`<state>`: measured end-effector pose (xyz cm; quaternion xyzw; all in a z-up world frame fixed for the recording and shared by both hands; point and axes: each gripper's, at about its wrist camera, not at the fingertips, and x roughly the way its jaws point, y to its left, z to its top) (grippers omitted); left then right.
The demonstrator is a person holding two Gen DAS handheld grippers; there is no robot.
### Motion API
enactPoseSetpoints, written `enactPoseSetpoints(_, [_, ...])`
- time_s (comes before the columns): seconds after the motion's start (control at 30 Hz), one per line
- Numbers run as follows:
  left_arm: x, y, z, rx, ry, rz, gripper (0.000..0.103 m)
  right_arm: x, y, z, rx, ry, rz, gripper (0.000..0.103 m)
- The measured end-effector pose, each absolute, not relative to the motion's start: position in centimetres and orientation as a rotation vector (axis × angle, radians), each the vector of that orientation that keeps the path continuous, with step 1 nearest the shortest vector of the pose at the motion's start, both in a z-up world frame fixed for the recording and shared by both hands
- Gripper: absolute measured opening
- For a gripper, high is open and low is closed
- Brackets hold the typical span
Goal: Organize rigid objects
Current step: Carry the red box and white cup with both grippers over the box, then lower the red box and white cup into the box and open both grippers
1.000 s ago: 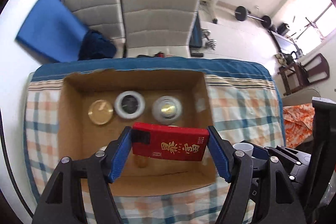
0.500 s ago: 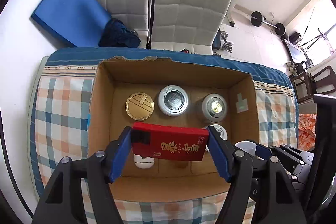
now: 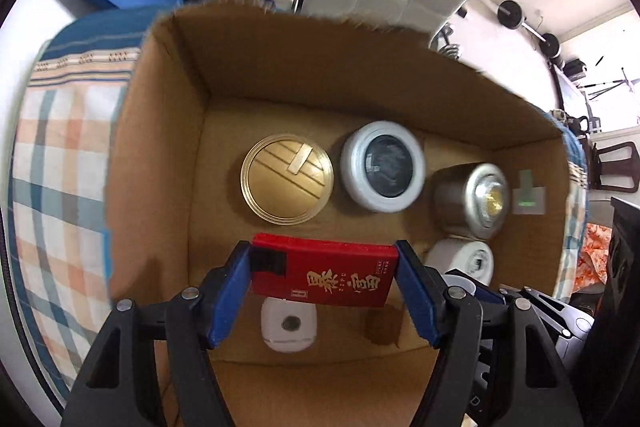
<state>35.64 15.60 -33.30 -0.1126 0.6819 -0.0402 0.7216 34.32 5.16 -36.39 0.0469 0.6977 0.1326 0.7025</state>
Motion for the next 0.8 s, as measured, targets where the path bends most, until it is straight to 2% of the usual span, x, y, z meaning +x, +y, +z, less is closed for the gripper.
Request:
enactPoseSetpoints(0.4, [36.1,16.0,-37.4,-0.245,1.598,-0.069,0.068,36.5,7.4,-40.8,0.068,1.595,0.266,0.034])
enactPoseSetpoints(0.63, [36.0,16.4,-37.9,-0.260,1.615,-0.061,0.068,37.1,7.8,-41.9,0.051,1.602,0.248,0.035])
enactPoseSetpoints(0.8, [35.8,16.6,-37.0,-0.257,1.605,-0.053,0.068,37.0,7.4,-41.6,0.039,1.597,0.220,0.046])
